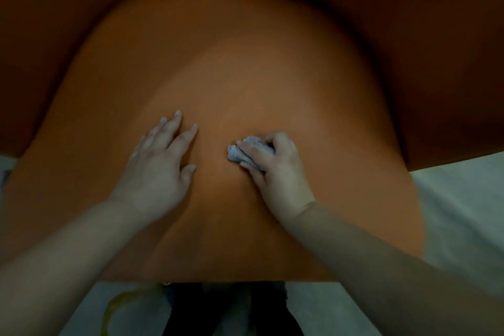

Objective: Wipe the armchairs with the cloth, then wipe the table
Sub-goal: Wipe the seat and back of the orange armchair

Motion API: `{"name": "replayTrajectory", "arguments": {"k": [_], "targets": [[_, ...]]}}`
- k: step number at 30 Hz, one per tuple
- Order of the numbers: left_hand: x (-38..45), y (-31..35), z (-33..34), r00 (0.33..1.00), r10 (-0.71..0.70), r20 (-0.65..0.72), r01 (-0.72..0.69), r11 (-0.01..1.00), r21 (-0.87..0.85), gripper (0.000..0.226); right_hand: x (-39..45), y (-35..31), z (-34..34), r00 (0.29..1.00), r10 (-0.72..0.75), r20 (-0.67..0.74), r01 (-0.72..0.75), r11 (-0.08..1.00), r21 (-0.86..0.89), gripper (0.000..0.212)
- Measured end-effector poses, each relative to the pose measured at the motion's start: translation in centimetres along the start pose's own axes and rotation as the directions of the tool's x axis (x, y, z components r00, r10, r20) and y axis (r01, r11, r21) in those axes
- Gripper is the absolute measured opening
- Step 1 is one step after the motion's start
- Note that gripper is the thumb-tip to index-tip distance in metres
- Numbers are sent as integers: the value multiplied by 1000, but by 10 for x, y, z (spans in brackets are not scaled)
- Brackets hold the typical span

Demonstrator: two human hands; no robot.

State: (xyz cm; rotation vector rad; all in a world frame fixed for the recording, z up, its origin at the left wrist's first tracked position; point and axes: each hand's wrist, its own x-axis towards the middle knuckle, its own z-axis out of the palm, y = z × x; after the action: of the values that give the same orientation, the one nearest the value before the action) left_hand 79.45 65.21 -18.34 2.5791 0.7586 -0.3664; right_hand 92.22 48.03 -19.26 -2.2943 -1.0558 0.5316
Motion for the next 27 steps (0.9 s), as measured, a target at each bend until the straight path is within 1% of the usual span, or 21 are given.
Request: {"name": "replayTrajectory", "arguments": {"k": [3,4,7,9,10,11,13,14,15,16,17,18,19,20,21,22,24,25,27], "targets": [[-17,-19,1,1000,-16,10,15,999,34,71,-15,-8,19,998,4,-67,-2,1000,31,34],[-24,-23,2,1000,-14,11,14,999,40,71,-20,-13,23,999,-4,-50,6,1000,24,35],[-41,-30,4,1000,-18,22,17,999,51,71,-44,-28,36,988,-153,36,154,988,-23,37],[-49,-32,4,998,-47,43,45,998,44,70,-56,-28,38,948,-299,110,308,949,-74,35],[-53,-32,4,997,-64,53,62,997,40,69,-59,-29,38,941,-286,180,302,950,-72,32],[-57,-32,2,995,-83,61,81,996,36,68,-60,-26,37,937,-231,261,260,962,-81,28],[-65,-31,-6,988,-128,83,126,992,31,66,-58,-18,32,900,-124,418,159,986,-51,16],[-68,-31,-13,985,-149,90,147,989,27,65,-57,-16,27,884,-117,452,165,984,-68,12],[-71,-29,-22,981,-167,95,166,986,20,65,-56,-15,17,889,-99,446,159,982,-98,10],[-74,-28,-32,978,-184,95,184,983,12,65,-54,-15,4,902,-56,429,133,979,-153,15],[-76,-26,-44,975,-202,89,202,979,1,65,-53,-18,-12,927,-34,374,101,982,-161,22],[-77,-23,-57,974,-214,73,215,976,-8,65,-50,-23,-27,956,14,292,33,988,-154,24],[-78,-20,-72,973,-224,56,225,974,-11,65,-47,-26,-39,980,38,195,-19,995,-100,18],[-79,-16,-86,973,-228,38,229,973,-9,65,-43,-36,-53,989,45,144,-33,996,-87,22],[-80,-12,-101,974,-227,19,227,974,-5,65,-36,-47,-66,996,22,82,-13,995,-104,32],[-80,-8,-116,976,-218,0,218,976,-1,66,-29,-61,-79,1000,9,29,-7,997,-78,36],[-83,3,-147,980,-198,-32,199,980,8,66,-14,-91,-103,998,31,-54,-30,1000,8,37],[-86,8,-163,980,-192,-50,192,981,11,66,-8,-109,-115,996,44,-82,-38,997,71,36],[-94,17,-194,981,-175,-83,177,984,19,65,1,-138,-139,991,96,-88,-82,985,150,36]]}}
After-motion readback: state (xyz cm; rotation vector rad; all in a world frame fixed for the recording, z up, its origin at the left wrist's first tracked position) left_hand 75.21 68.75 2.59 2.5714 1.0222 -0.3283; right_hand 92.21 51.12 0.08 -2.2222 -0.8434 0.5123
